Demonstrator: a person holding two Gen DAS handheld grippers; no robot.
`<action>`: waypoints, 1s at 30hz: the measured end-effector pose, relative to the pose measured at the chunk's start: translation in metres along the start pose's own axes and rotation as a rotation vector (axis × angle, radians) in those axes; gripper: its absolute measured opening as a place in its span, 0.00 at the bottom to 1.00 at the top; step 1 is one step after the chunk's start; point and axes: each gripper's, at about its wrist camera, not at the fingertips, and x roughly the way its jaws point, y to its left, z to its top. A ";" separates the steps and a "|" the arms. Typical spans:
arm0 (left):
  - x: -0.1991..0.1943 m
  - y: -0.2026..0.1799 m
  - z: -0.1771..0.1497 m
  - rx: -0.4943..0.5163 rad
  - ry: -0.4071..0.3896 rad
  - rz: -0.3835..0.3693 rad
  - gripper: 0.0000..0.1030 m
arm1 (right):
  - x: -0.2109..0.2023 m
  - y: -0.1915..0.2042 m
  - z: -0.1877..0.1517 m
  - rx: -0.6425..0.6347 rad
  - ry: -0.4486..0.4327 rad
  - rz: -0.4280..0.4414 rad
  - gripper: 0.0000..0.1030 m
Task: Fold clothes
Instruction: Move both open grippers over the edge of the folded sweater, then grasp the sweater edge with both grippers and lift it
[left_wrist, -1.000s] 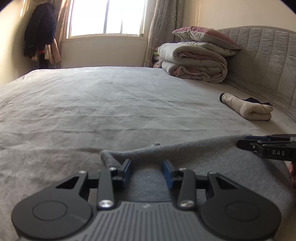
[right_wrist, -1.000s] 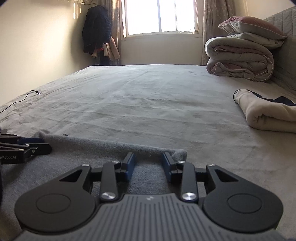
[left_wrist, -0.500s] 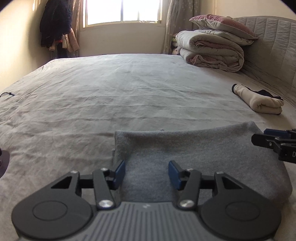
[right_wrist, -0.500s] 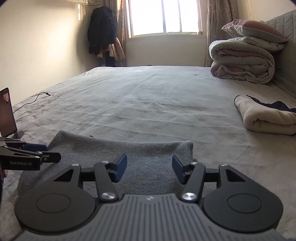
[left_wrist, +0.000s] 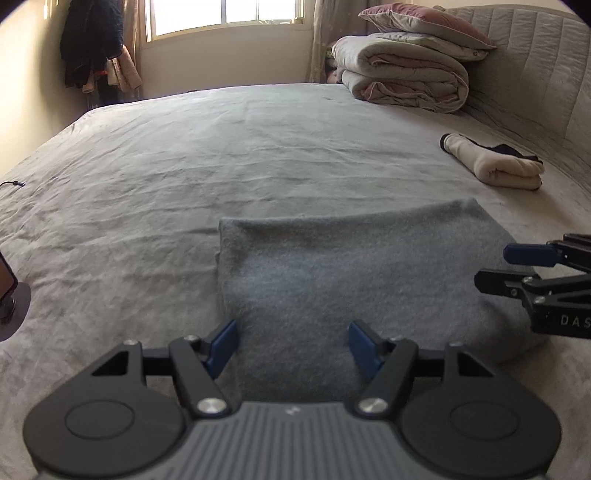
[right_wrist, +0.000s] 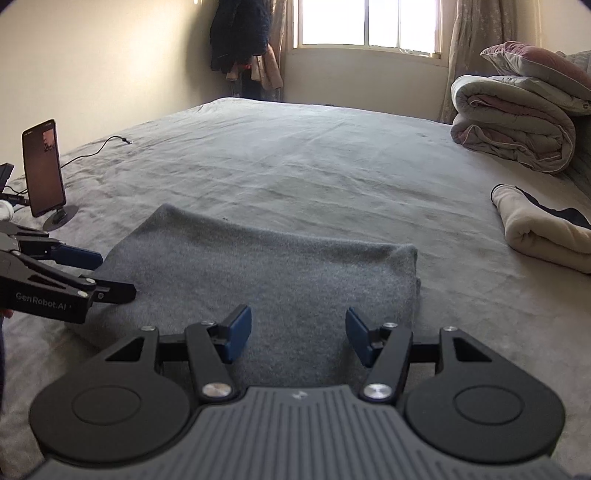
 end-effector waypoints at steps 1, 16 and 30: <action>0.000 0.004 -0.004 -0.007 0.006 -0.005 0.66 | -0.001 -0.002 -0.004 -0.008 0.007 0.004 0.59; -0.008 0.067 -0.010 -0.266 0.057 -0.192 0.68 | -0.025 -0.036 -0.012 0.051 0.051 -0.056 0.64; 0.010 0.083 0.012 -0.457 0.169 -0.244 0.82 | -0.012 -0.017 0.020 0.117 0.099 0.003 0.74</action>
